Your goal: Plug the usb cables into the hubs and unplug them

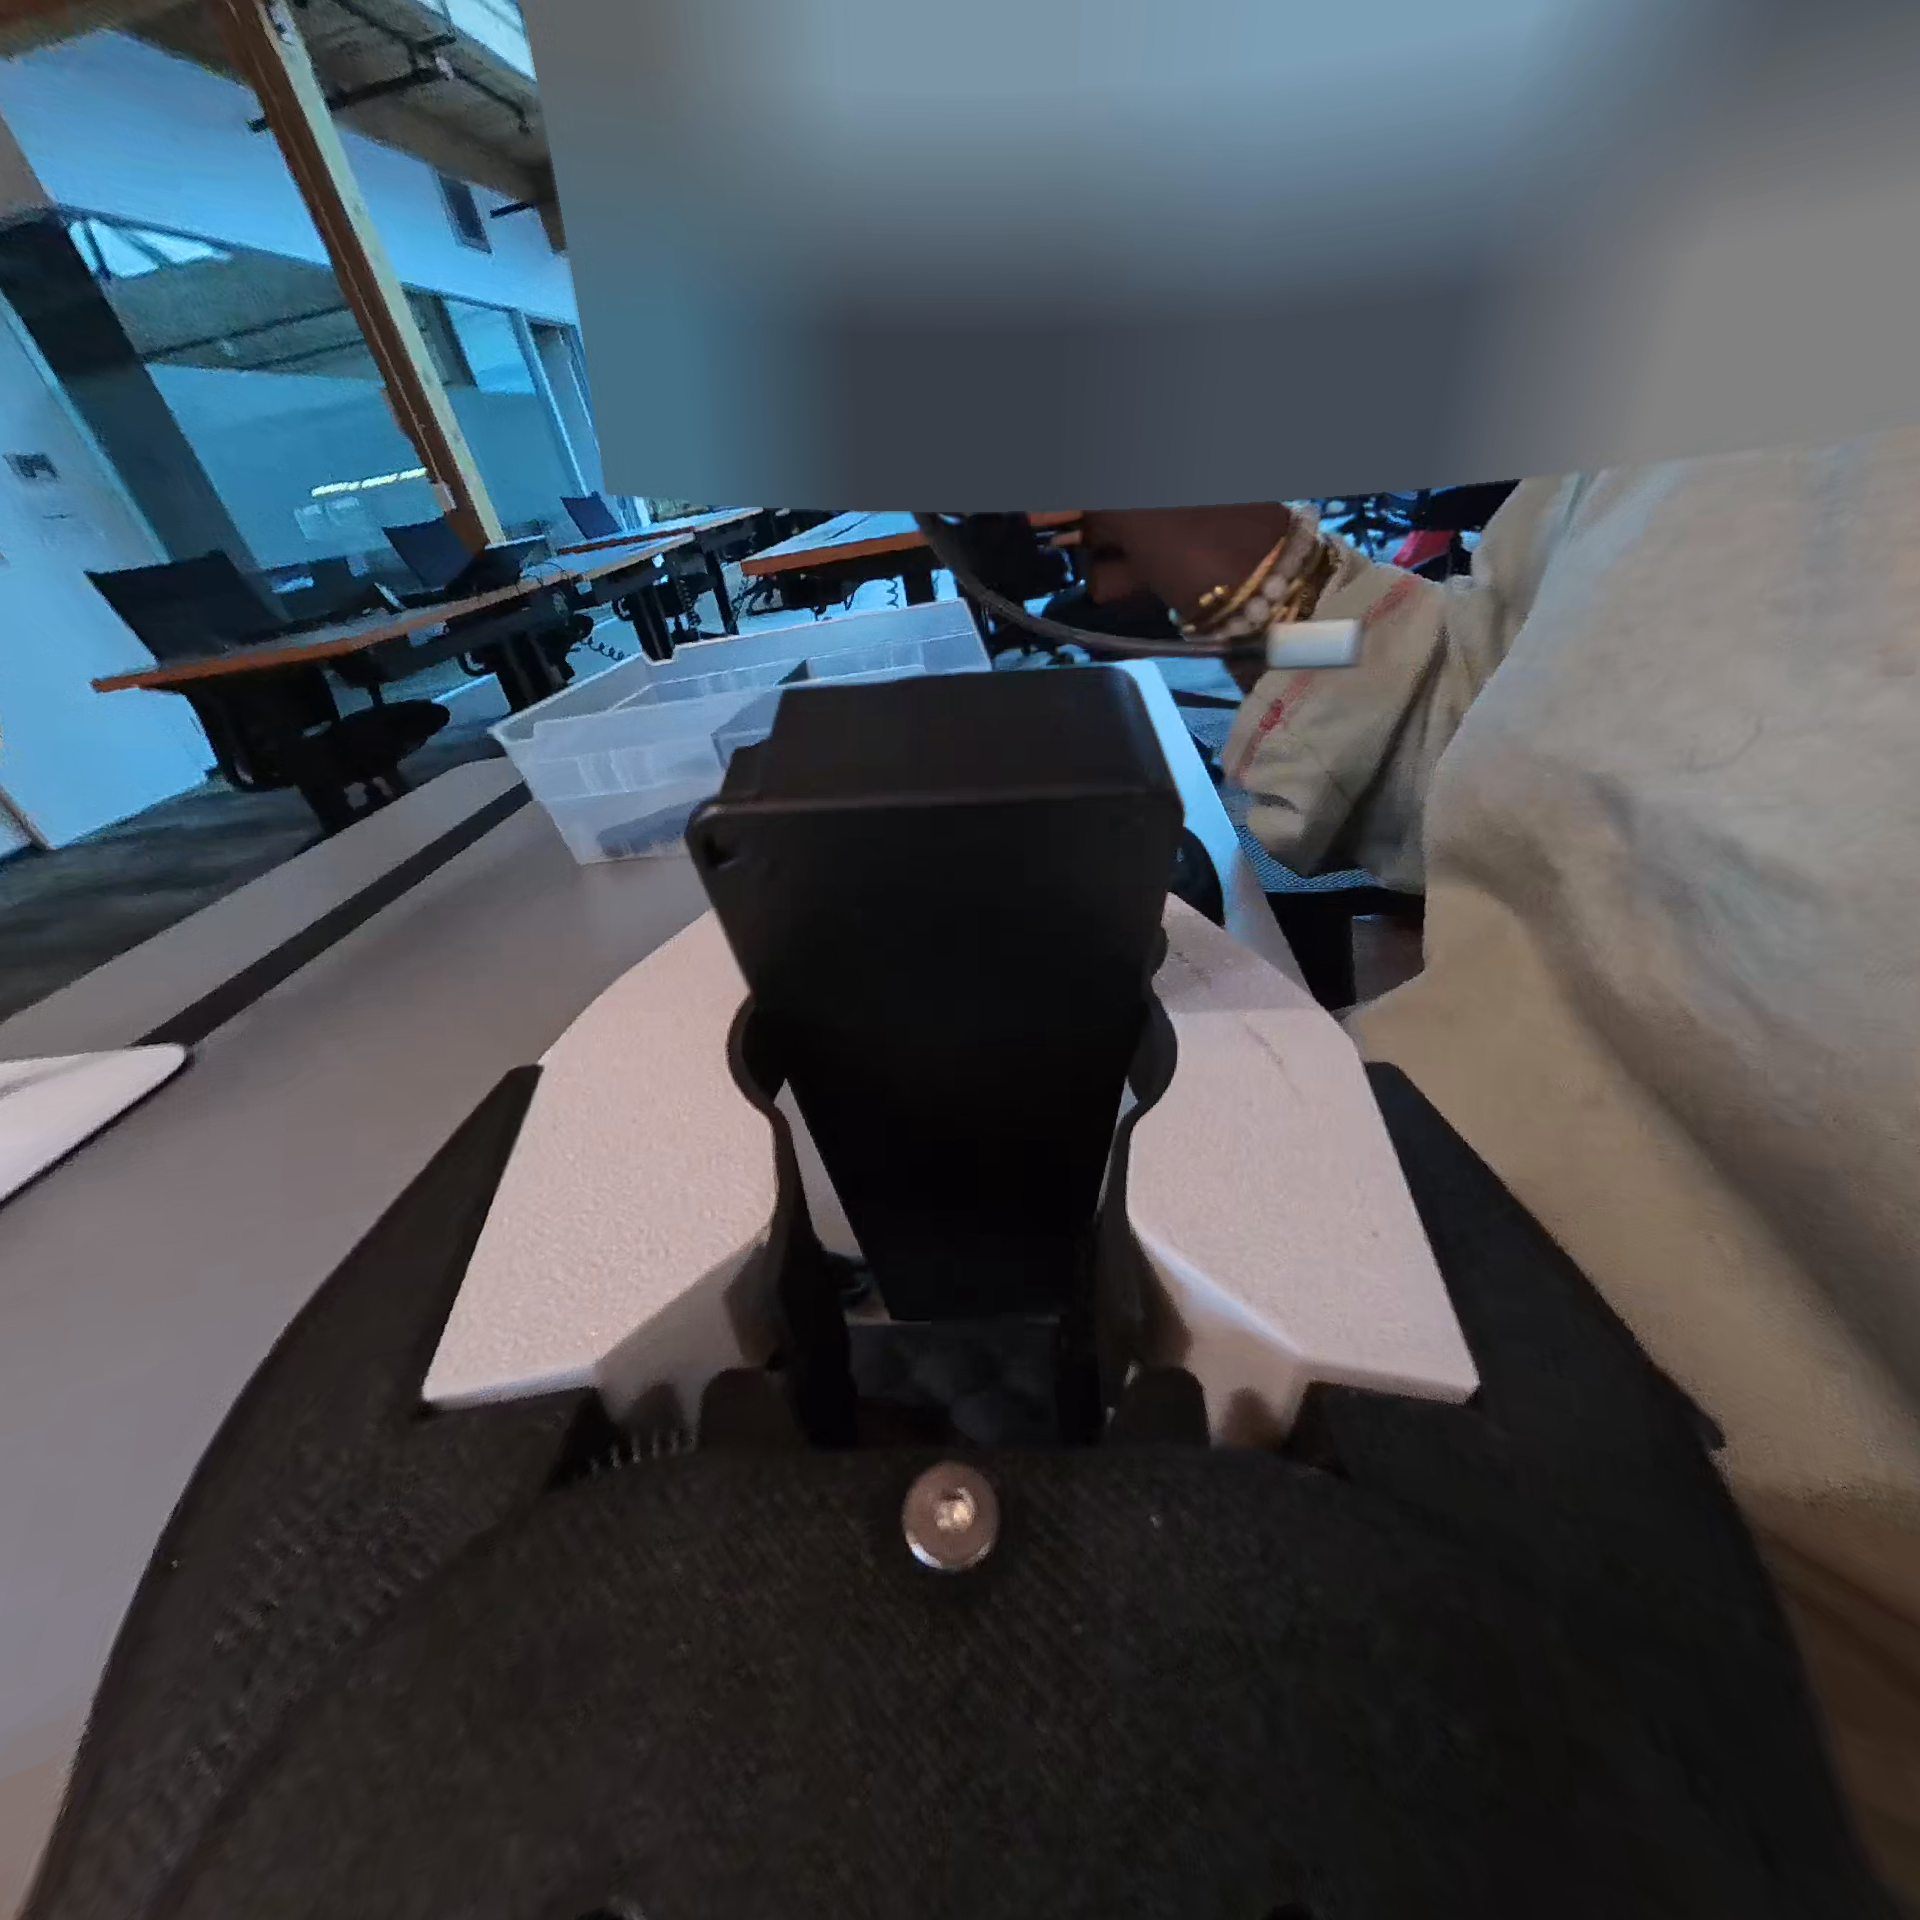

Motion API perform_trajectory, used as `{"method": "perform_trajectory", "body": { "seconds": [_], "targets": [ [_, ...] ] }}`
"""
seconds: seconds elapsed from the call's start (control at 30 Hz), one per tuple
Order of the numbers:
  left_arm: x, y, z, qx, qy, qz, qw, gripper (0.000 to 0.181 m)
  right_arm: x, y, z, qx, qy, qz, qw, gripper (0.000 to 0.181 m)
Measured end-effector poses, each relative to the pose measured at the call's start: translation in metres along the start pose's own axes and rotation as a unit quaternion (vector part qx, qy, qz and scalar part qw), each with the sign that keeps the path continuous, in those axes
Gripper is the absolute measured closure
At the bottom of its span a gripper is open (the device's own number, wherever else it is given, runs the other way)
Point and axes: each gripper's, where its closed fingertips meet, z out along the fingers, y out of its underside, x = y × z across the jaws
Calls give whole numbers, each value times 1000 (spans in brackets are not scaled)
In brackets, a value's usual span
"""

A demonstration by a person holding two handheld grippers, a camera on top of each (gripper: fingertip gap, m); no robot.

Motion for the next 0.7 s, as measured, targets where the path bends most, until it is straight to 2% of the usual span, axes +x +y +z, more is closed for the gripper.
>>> {"method": "perform_trajectory", "body": {
  "seconds": [0.03, 0.13, 0.23, 0.4, 0.53, 0.7],
  "targets": [
    [1, -1, 3, 3, 3, 5, 1000, 117, 17, -10, -13, 18, 48, -7, 999, 165],
    [1, -4, 7, 16, 3, 4, 1000, 117, 69, -35, -61, 50, 207, -55, 976, 166],
    [-2, -6, 7, 35, -1, -6, 999, 117, 115, -52, -114, 63, 353, -109, 927, 166],
    [-5, -9, 7, 66, -6, -21, 998, 117, 159, -62, -185, 97, 505, -160, 843, 166],
    [-5, -10, 8, 72, -4, -18, 997, 117, 178, -38, -219, 73, 593, -196, 778, 165],
    [-6, -10, 7, 77, -7, -23, 997, 117, 190, 28, -210, 34, 594, -171, 785, 165]
  ]
}}
